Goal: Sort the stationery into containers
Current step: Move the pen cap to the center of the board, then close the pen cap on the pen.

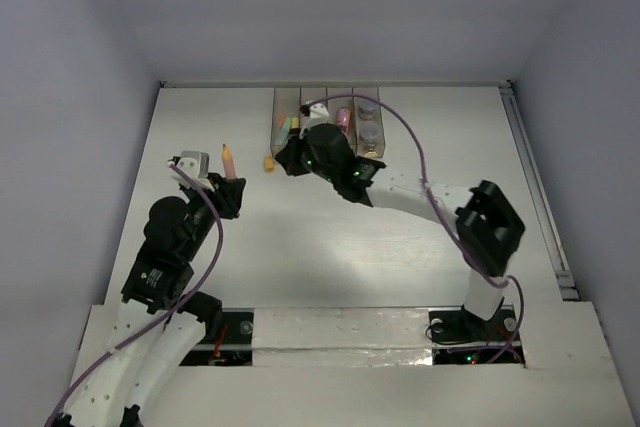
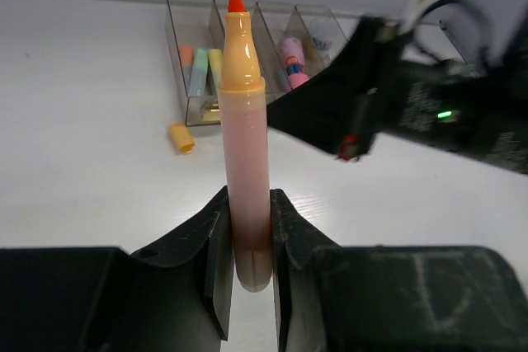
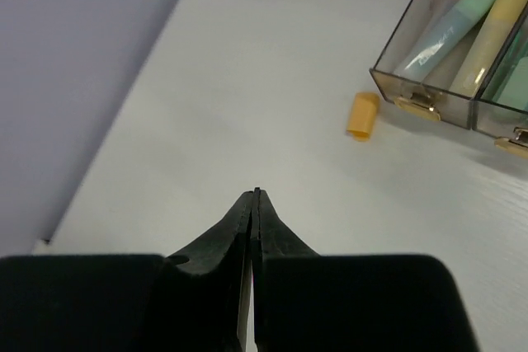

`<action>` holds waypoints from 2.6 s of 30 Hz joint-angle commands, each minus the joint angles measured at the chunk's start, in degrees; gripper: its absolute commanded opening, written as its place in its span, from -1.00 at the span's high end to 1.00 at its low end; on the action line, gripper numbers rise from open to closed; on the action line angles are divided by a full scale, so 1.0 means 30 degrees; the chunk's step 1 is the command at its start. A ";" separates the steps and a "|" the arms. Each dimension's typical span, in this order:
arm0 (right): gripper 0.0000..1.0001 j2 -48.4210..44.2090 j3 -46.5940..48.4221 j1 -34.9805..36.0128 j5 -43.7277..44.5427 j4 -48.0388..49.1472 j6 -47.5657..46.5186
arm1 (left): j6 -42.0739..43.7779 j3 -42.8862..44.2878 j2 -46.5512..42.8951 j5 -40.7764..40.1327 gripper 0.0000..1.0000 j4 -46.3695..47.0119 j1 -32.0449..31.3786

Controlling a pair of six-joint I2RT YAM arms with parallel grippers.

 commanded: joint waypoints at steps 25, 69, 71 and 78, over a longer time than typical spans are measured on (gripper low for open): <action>-0.23 1.6037 1.5893 0.0139 0.4597 -0.8761 -0.3338 | 0.0184 0.0606 -0.1250 0.2685 1.00 0.1354 0.0295; -0.02 0.5491 -0.1685 0.1076 0.6562 -0.8700 -0.0525 | 0.0214 0.0548 0.0742 0.4530 1.00 0.1529 0.0821; 0.00 0.5668 -0.1274 0.1076 0.6416 -0.8819 -0.0555 | 0.0214 0.0548 0.0742 0.4589 1.00 0.1530 0.0822; 0.10 0.6371 -0.0541 0.1076 0.6738 -0.9112 -0.0672 | 0.0214 0.0518 0.0742 0.4706 1.00 0.1500 0.0822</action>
